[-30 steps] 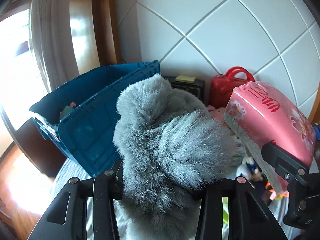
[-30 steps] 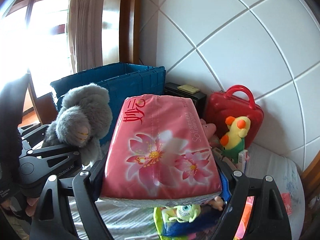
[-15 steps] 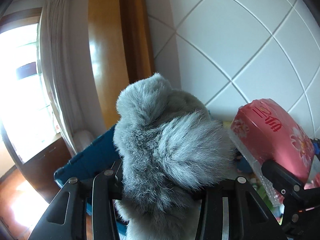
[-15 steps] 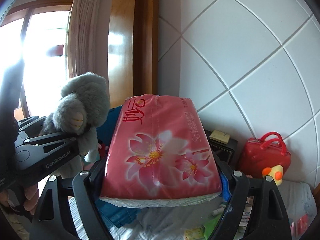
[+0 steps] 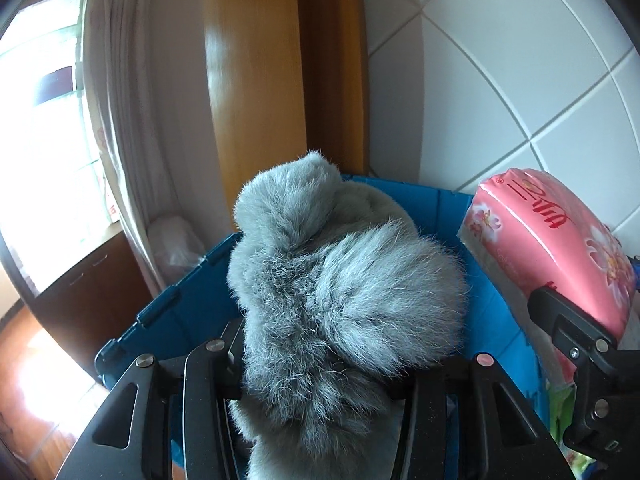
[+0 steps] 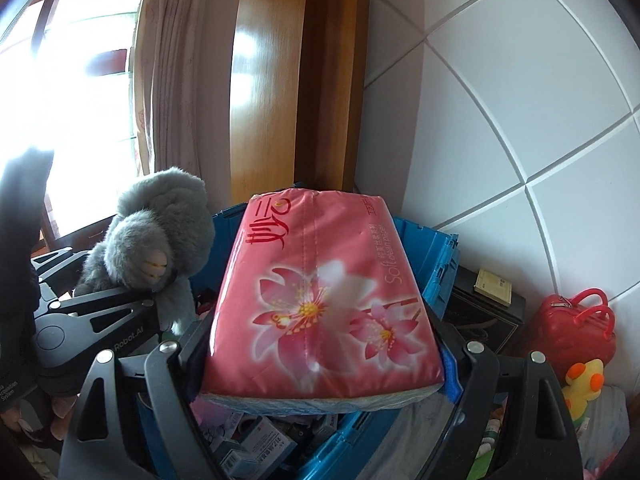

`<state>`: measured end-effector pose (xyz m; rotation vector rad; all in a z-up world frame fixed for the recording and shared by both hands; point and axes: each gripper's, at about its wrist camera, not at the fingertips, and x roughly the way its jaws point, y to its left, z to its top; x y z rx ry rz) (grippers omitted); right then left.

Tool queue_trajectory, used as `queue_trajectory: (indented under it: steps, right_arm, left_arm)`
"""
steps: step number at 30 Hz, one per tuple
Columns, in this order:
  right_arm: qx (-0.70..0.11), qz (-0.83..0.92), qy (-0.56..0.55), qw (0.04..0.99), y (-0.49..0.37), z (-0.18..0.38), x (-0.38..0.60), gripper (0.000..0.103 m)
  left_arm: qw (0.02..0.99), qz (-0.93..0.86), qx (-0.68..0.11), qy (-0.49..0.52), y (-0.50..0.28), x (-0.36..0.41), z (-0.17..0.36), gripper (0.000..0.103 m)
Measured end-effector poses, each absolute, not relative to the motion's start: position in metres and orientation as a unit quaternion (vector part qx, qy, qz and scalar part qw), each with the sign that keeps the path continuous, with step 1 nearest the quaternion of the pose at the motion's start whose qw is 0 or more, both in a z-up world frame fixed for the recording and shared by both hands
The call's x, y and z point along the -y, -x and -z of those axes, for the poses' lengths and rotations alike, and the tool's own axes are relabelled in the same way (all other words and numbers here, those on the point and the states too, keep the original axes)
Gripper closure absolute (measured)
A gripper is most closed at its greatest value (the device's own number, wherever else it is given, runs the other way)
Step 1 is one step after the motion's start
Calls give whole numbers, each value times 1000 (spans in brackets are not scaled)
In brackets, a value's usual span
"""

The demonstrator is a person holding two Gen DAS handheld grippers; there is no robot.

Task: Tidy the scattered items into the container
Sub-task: 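Lift the plush and tissue pack with both tools and carry them over the bin, then open both tools over the blue bin and move back toward the pile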

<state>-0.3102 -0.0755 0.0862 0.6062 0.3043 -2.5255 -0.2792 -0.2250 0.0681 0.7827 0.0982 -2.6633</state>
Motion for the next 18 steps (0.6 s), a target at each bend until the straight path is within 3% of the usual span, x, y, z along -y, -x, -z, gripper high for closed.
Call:
queue_trajectory:
  steps: [4, 8, 18]
  right_arm:
    - [-129, 929, -228, 260, 321, -78, 87, 14]
    - [-134, 932, -226, 251, 325, -74, 90, 4]
    - [-134, 935, -224, 240, 315, -80, 77, 0]
  left_arm:
    - [186, 941, -38, -279, 278, 229, -64, 20]
    - [192, 939, -41, -282, 275, 233, -60, 20]
    - [198, 936, -47, -286, 268, 238, -55, 20]
